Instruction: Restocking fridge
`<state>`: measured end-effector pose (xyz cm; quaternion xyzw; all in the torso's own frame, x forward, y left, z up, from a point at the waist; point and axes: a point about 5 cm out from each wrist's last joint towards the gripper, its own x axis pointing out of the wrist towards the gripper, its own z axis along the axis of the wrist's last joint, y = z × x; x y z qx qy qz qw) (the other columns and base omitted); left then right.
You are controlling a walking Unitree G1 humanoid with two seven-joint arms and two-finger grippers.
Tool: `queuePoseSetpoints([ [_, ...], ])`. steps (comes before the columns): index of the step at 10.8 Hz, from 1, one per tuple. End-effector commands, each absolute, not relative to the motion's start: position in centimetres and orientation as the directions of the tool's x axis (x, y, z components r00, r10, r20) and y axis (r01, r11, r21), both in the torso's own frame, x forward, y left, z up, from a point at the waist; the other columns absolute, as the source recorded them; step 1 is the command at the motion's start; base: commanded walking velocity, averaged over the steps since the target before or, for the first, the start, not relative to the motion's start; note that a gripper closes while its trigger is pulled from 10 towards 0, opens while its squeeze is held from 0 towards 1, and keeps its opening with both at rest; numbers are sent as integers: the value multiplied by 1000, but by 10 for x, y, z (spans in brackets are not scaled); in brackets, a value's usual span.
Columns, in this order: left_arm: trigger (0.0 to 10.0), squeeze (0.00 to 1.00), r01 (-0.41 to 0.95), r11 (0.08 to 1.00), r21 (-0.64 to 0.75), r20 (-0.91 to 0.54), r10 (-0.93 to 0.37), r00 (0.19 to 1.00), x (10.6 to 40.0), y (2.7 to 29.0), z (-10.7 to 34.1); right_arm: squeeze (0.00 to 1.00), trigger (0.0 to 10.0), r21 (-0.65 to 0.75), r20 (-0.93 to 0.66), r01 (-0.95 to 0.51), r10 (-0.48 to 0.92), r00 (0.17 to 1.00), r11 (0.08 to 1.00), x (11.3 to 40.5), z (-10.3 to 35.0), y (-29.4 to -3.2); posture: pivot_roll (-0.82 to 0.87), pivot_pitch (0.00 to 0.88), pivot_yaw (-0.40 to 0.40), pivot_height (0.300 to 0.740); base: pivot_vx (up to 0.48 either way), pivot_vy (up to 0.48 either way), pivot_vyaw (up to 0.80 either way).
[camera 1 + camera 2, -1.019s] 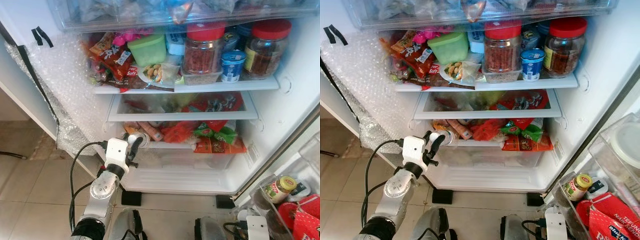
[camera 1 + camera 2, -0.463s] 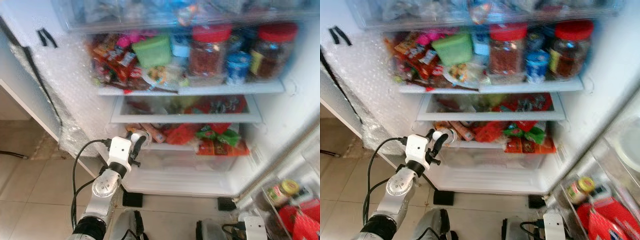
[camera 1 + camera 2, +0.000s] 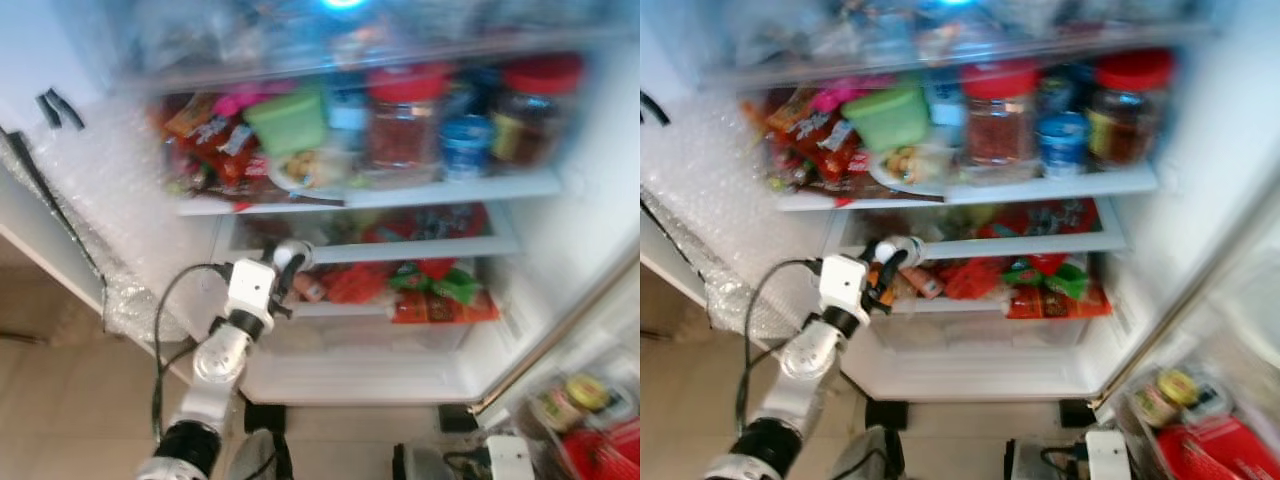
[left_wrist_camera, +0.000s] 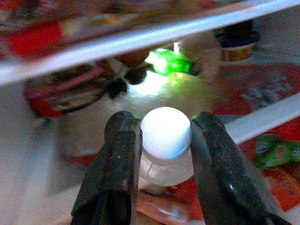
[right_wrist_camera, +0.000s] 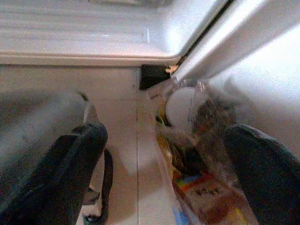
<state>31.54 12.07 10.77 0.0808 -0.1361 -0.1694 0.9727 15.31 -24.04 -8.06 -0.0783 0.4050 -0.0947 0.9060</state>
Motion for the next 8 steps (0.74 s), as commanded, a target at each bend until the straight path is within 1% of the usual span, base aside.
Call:
queuePoseSetpoints([
  [1,10000,0,295,930,221,237,-345,908,316,122,109,0,10000,-206,-735,108,-226,639,973,147,-84,-239,-134,116,121,626,281,0,0],
  [3,10000,0,282,868,409,219,-394,893,319,119,114,0,10000,-195,-738,102,-214,640,976,147,-84,-238,-134,117,122,626,0,0,0],
  [4,10000,0,303,770,561,144,-452,880,321,116,109,0,10000,-190,-740,100,-210,639,977,147,-84,-237,-134,117,123,626,0,0,0],
  [5,10000,0,307,688,658,60,-453,889,325,119,100,0,10000,-185,-741,101,-206,639,978,148,-84,-237,-134,117,125,626,0,0,0],
  [6,10000,0,298,627,720,4,-434,901,327,123,93,0,10000,-182,-741,101,-204,639,978,148,-84,-236,-136,118,126,626,0,0,0],
  [7,10000,0,281,479,832,-85,-390,917,333,133,83,0,10000,-180,-742,99,-201,640,979,148,-84,-236,-139,117,125,626,0,0,0],
  [8,10000,0,289,420,860,-134,-360,923,337,139,78,0,10000,-178,-741,101,-201,641,979,148,-84,-236,-137,117,126,626,0,0,0],
])
